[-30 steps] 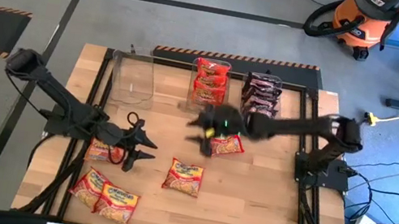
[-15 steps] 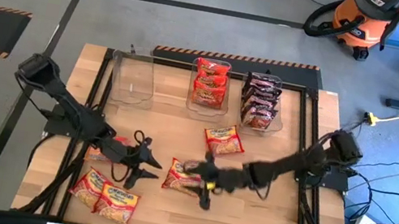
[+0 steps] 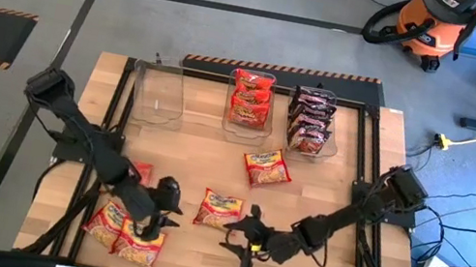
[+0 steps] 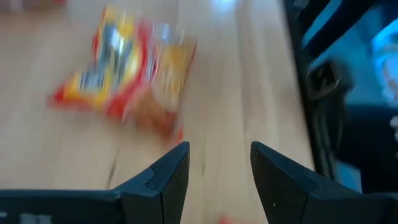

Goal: Sort Maruchan noodles
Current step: Put the orange noodle pack into the middle transparent bin

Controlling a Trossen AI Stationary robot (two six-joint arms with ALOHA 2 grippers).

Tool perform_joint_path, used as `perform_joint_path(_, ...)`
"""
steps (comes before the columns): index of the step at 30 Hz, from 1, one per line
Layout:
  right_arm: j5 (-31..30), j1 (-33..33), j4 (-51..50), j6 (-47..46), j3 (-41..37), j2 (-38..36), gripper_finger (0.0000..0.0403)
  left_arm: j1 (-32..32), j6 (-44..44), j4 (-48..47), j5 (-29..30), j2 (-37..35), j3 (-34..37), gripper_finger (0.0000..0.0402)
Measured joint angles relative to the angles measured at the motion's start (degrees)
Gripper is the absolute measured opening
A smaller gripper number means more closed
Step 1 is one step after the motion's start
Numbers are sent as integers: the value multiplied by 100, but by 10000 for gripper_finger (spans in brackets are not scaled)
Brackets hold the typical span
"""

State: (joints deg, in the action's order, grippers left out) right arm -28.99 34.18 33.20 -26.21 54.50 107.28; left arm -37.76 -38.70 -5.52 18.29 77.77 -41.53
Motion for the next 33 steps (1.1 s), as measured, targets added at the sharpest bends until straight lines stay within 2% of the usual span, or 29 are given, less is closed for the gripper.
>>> perform_joint_path(8,-149,-51,30,-88,4,64,223,-560,-2026,-3524,-565,-82,-785,165)
perform_joint_path(12,-175,-92,17,-58,4,73,223,-831,-2742,-4673,-967,-283,-825,165)
perform_joint_path(16,-191,-175,-7,-49,4,73,223,-934,-3176,-5578,-1038,-560,-816,165)
perform_joint_path(21,-240,-200,-82,89,4,73,223,-943,-3508,-5538,-1049,-1120,-594,165)
perform_joint_path(28,-287,-246,-171,117,4,73,223,-866,-4609,-5441,-1048,-1774,75,165)
perform_joint_path(30,-366,-246,-218,117,4,73,223,-812,-4490,-4950,-1179,-1791,225,165)
perform_joint_path(33,-403,-246,-211,116,4,73,223,-806,-3973,-3716,-1591,-1738,397,165)
